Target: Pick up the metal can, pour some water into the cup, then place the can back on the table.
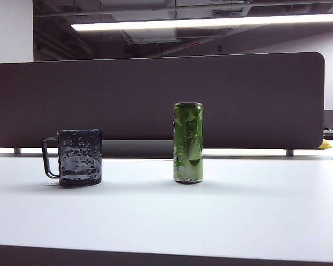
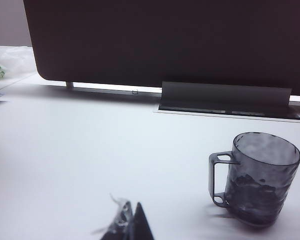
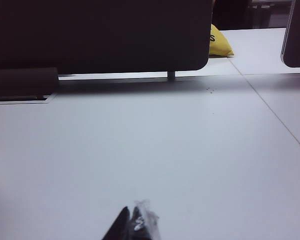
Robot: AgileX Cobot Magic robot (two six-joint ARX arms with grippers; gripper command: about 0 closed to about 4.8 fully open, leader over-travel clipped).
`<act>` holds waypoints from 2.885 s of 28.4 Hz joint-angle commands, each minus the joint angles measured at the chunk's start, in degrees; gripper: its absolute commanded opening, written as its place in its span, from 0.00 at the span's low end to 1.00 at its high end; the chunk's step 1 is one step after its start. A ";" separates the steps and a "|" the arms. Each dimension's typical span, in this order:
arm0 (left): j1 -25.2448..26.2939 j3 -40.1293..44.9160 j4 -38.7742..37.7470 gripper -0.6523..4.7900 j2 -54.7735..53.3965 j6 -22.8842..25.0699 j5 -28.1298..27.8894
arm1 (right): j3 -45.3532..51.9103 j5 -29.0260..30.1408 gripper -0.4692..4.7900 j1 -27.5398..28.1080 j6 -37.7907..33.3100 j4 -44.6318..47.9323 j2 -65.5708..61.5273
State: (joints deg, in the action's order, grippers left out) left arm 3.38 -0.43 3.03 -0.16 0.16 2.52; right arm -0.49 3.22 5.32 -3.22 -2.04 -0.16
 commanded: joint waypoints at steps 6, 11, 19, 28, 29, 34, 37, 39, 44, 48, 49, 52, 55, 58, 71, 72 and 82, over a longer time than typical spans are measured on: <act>-0.02 -0.07 0.83 0.11 -0.07 -0.17 0.22 | 0.09 0.15 0.11 -0.04 -0.15 0.94 0.07; -0.22 -0.07 0.83 0.11 -0.07 -0.17 0.22 | 0.09 0.15 0.11 -0.04 -0.15 0.94 0.07; -11.89 -0.07 0.83 0.11 -0.07 -0.17 -1.07 | 0.09 0.13 0.11 -0.04 -0.15 0.94 0.07; -31.98 -0.07 0.81 0.11 -0.07 -0.17 -1.03 | 0.09 0.15 0.11 -0.04 -0.15 0.94 0.07; -33.31 -0.07 0.81 0.11 -0.07 -0.17 -1.01 | 0.09 0.15 0.11 -0.04 -0.15 0.94 0.07; -35.47 -0.07 0.76 0.11 -0.07 -0.17 -0.87 | 0.09 0.15 0.11 -0.04 -0.15 0.94 0.07; -35.45 -0.07 0.76 0.11 -0.07 -0.17 -1.05 | 0.09 0.15 0.11 -0.04 -0.15 0.94 0.07; -35.41 -0.07 0.76 0.11 -0.07 -0.17 -1.05 | 0.09 0.15 0.11 -0.04 -0.15 0.94 0.07; -35.41 -0.07 0.76 0.11 -0.07 -0.17 -1.05 | 0.09 0.15 0.11 -0.04 -0.15 0.94 0.07; -35.41 -0.07 0.76 0.11 -0.07 -0.17 -1.05 | 0.09 0.15 0.11 -0.04 -0.15 0.94 0.07; -35.41 -0.07 0.76 0.11 -0.07 -0.17 -1.05 | 0.09 0.15 0.11 -0.04 -0.15 0.94 0.07; -35.41 -0.07 0.76 0.11 -0.07 -0.17 -1.05 | 0.09 0.15 0.11 -0.04 -0.15 0.94 0.07; -35.41 -0.07 0.79 0.11 -0.07 -0.17 -1.05 | 0.09 0.15 0.11 -0.04 -0.13 0.96 0.07; -35.41 -0.07 0.76 0.11 -0.07 -0.17 -1.05 | 0.09 0.17 0.11 -0.04 -0.15 0.96 0.07; -35.41 -0.07 0.76 0.11 -0.07 -0.17 -1.05 | 0.09 14.29 0.11 -0.13 -6.95 9.05 0.07; -35.41 -0.07 0.76 0.11 -0.07 -0.17 -1.05 | 0.09 15.63 0.11 -0.15 -7.87 10.88 0.07; -35.39 -0.07 0.76 0.11 -0.07 -0.17 -1.05 | -7.41 14.23 0.11 -5.29 -19.56 21.07 -4.50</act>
State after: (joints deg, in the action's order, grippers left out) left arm -32.05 -0.43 3.01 -0.16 0.14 1.43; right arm -5.96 17.72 1.15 -22.15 16.78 -2.98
